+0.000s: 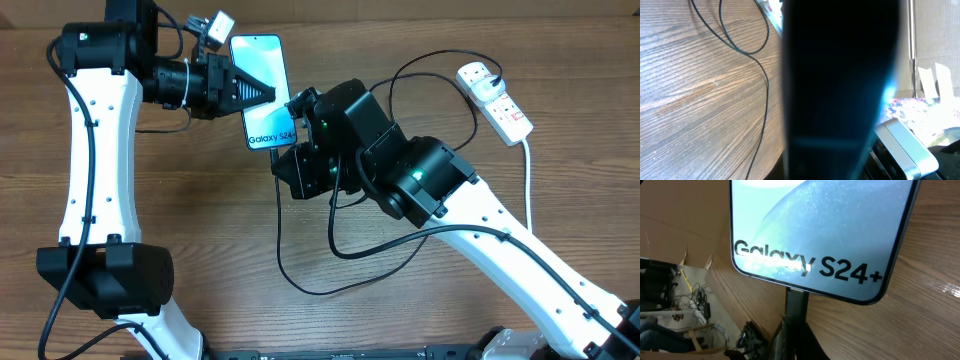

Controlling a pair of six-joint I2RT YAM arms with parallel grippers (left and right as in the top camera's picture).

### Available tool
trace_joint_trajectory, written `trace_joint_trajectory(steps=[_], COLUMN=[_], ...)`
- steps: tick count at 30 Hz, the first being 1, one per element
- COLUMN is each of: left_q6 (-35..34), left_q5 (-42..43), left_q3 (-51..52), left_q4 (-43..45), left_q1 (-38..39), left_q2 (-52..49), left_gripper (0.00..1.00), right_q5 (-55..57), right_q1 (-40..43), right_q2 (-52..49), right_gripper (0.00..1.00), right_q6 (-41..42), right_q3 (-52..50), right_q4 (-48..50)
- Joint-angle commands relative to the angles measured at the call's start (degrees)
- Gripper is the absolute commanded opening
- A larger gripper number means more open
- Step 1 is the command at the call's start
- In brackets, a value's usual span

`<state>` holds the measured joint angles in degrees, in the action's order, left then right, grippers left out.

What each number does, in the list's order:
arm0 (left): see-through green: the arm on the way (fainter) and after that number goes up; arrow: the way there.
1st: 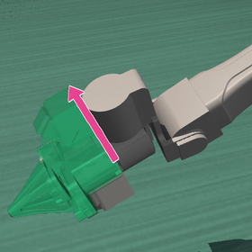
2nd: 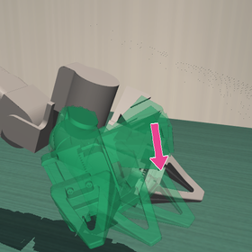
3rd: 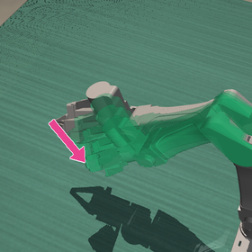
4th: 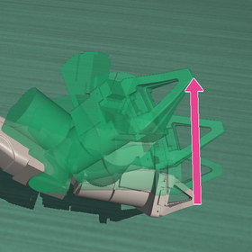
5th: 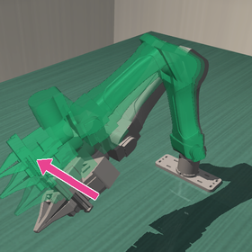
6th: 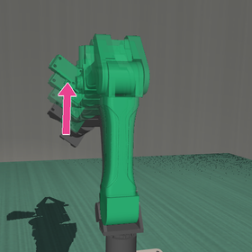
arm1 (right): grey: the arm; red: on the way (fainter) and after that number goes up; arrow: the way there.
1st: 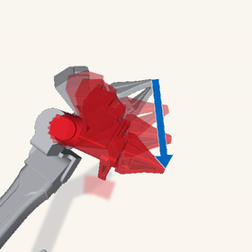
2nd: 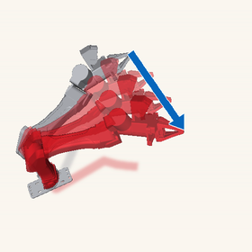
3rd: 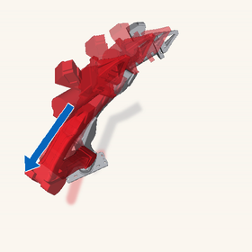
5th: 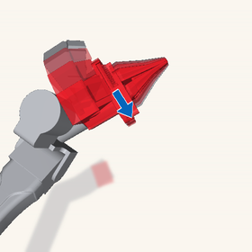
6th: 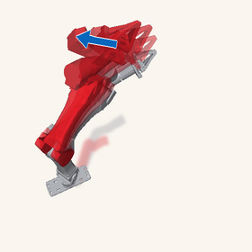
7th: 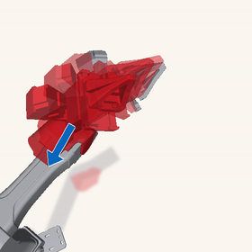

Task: Plug charger to phone and switch on socket

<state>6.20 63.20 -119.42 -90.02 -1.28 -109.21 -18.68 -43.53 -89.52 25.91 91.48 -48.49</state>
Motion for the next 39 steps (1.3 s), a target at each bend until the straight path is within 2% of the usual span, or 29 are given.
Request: trace_joint_trajectory(steps=[1,3,5,6,16,19,23,29,39], left_q6=[0.5,0.5,0.4,0.2,-6.0,-9.9,-11.0,-10.9,-10.1], left_q5=[2.2,2.2,1.5,0.7,-14.6,-24.3,-31.3,-32.1,-31.7], left_q3=[-0.6,-0.6,-0.6,-0.6,-0.6,-0.6,-0.6,-0.6,-0.5], left_q4=[-2.9,-2.7,-1.9,-1.5,1.7,2.0,1.9,2.2,6.9], left_q1=[1.3,1.3,1.2,1.2,1.2,1.2,1.5,3.2,10.8], left_q2=[0.6,0.6,0.6,0.6,0.6,0.6,0.5,-0.2,-9.2], left_gripper=[0.04,0.04,0.04,0.04,0.04,0.04,0.04,0.04,0.04], right_q5=[5.1,5.2,5.1,5.1,5.1,5.1,6.3,10.3,13.7], right_q1=[0.9,0.9,1.0,1.1,6.2,10.0,17.3,26.4,36.1], right_q2=[1.4,1.4,1.4,1.4,2.2,2.4,2.2,0.8,-0.1], right_gripper=[0.25,0.47,0.77,0.83,0.98,0.99,1.00,1.00,1.00], right_q6=[-0.2,-0.2,-0.2,-0.2,-0.2,0.0,0.4,0.4,0.4], right_q3=[1.3,1.3,1.3,1.3,1.3,1.3,1.2,1.2,1.1], right_q4=[4.5,4.3,4.0,3.6,-3.3,-6.5,-12.2,-19.0,-21.3])
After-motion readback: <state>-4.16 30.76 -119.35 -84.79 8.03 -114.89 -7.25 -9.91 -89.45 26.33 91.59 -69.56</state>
